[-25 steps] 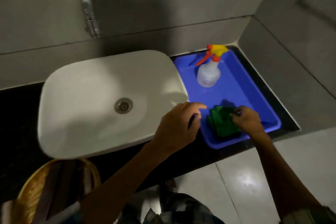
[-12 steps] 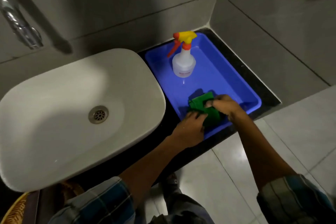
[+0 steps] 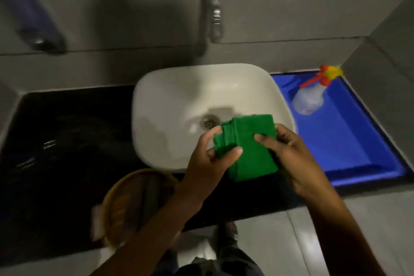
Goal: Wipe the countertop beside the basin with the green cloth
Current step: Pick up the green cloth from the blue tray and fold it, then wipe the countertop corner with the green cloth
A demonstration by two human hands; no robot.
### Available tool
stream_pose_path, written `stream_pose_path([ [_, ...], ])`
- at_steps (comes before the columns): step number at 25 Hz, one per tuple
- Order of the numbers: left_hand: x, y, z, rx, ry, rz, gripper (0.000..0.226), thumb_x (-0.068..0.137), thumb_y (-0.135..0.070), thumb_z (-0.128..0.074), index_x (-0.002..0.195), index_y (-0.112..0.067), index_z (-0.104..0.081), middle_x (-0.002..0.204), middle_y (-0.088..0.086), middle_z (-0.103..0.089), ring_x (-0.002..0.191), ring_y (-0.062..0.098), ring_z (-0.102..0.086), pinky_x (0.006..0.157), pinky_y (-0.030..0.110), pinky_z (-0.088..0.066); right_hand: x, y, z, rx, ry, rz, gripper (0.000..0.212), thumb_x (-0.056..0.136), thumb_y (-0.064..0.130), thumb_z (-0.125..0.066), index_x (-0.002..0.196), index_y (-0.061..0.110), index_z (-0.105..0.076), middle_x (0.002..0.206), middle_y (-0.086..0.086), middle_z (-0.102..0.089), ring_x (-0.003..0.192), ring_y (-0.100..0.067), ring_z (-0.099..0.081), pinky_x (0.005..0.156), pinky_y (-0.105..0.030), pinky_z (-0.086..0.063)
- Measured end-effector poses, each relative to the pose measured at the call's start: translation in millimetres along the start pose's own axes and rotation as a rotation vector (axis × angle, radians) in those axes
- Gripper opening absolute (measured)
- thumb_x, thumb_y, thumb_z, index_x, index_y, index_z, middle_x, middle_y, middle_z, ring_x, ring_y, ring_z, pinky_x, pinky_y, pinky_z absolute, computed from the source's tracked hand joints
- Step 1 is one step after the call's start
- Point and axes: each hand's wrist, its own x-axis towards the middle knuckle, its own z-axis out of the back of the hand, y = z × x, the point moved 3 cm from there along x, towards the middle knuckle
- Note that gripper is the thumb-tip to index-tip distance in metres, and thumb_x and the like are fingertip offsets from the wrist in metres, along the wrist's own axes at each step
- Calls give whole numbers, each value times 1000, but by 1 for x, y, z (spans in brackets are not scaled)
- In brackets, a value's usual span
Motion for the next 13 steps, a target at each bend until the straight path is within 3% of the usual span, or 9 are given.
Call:
stream_pose_path([
  [2,-26,-8,84,123,-228,-93,59,77,-16,-77,128,-28,-49,105,0,-72,91,7,-71,77,27,-59,-4,-30,-84,-184,100,36,28,84,-1,-68,110,9,-65,105,-18,-73,95,-31,-70,82,-41,-59],
  [5,-72,-5,205,265,-544,-145,70,83,-15,-71,138,-38,-34,108,-14,-63,93,-4,-67,78,23,-58,-9,-81,-211,-498,305,91,51,81,4,-73,125,18,-51,111,-6,-67,100,-26,-66,85,-40,-59],
  [7,-105,6,279,351,-716,-114,74,85,-15,-66,141,-43,-26,118,-2,-62,99,7,-66,79,27,-55,-17,-122,-294,-683,441,136,67,80,6,-73,137,18,-37,116,-6,-61,102,-21,-62,81,-31,-55],
  [9,-127,19,336,438,-798,-73,72,88,-9,-62,144,-33,-25,132,10,-55,111,24,-61,86,32,-49,-26,-164,-358,-775,574,77,71,83,10,-69,142,19,-30,120,-11,-60,102,-22,-62,74,-24,-52],
  [11,-143,35,385,515,-813,-11,69,88,-5,-60,145,-26,-27,139,13,-51,120,31,-56,92,34,-46,-27,-203,-401,-827,706,15,73,86,16,-68,145,20,-25,125,-15,-60,107,-27,-63,75,-28,-53],
  [13,-155,50,421,649,-862,88,72,85,0,-58,146,-22,-29,141,18,-47,126,37,-50,99,43,-45,-11,-224,-416,-898,739,41,74,87,24,-68,146,14,-25,132,-18,-56,117,-32,-59,87,-33,-52],
])
